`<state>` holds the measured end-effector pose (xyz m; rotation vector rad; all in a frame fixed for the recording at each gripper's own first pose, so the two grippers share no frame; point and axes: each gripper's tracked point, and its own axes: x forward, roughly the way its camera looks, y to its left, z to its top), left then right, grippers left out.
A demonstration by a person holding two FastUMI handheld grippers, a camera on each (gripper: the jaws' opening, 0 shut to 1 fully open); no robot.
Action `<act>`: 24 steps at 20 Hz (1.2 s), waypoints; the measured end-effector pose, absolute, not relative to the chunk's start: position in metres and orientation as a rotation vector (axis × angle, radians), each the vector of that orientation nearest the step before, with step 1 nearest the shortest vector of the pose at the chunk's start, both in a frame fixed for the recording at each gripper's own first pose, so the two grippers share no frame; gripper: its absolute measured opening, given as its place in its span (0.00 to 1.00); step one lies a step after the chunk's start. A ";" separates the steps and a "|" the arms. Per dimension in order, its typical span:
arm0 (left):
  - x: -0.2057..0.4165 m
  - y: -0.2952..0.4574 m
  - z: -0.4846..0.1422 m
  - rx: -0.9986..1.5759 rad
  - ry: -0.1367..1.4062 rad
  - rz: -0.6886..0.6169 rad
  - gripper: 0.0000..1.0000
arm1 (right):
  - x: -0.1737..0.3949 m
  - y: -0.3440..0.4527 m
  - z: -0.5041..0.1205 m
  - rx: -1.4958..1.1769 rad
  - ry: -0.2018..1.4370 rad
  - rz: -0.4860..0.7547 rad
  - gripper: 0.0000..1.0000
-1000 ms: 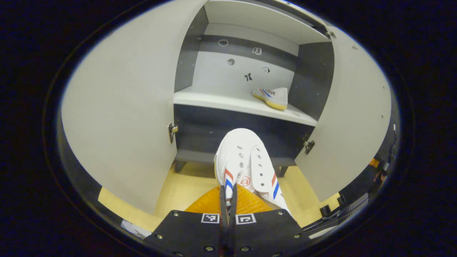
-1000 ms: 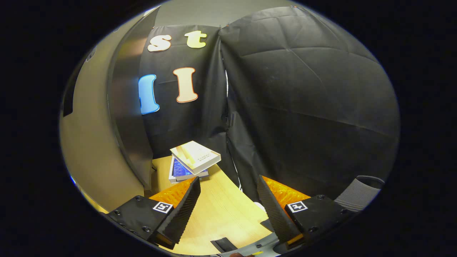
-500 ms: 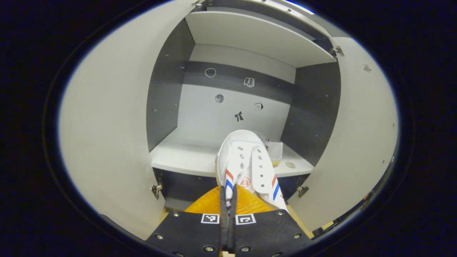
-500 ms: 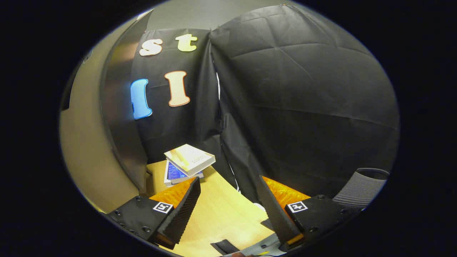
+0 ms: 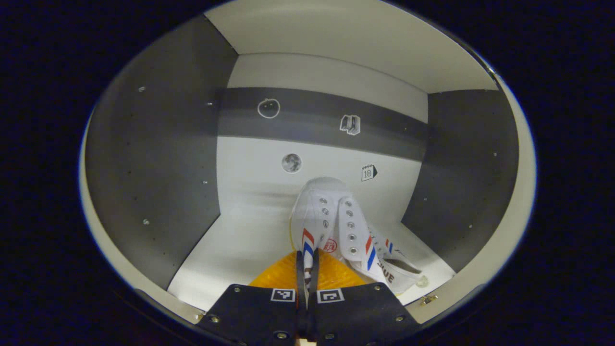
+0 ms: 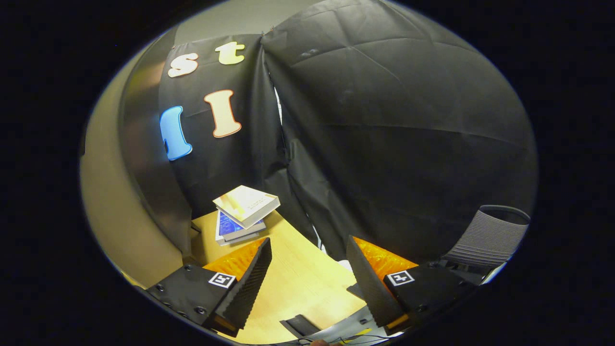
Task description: Grab one shoe with the right hand and put it into the shoe cabinet, grab the other shoe with the left hand and put it into the shoe cabinet; then close the right door with the right hand and the left door with the left hand.
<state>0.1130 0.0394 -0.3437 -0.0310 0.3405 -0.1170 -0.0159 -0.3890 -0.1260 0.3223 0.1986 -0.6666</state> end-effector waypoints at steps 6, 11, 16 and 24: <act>0.120 0.034 -0.372 -0.091 0.468 -0.087 0.01 | -0.019 -0.394 -0.104 0.264 0.138 -0.669 0.98; 0.123 0.040 -0.377 -0.051 0.480 -0.074 0.00 | -0.011 -0.396 -0.105 0.281 0.161 -0.650 0.98; 0.127 0.051 -0.384 -0.061 0.499 -0.054 0.02 | 0.000 -0.394 -0.089 0.254 0.132 -0.632 0.98; 0.064 0.058 -0.330 -0.054 0.315 0.031 0.67 | 0.022 -0.377 -0.060 0.228 0.096 -0.571 0.98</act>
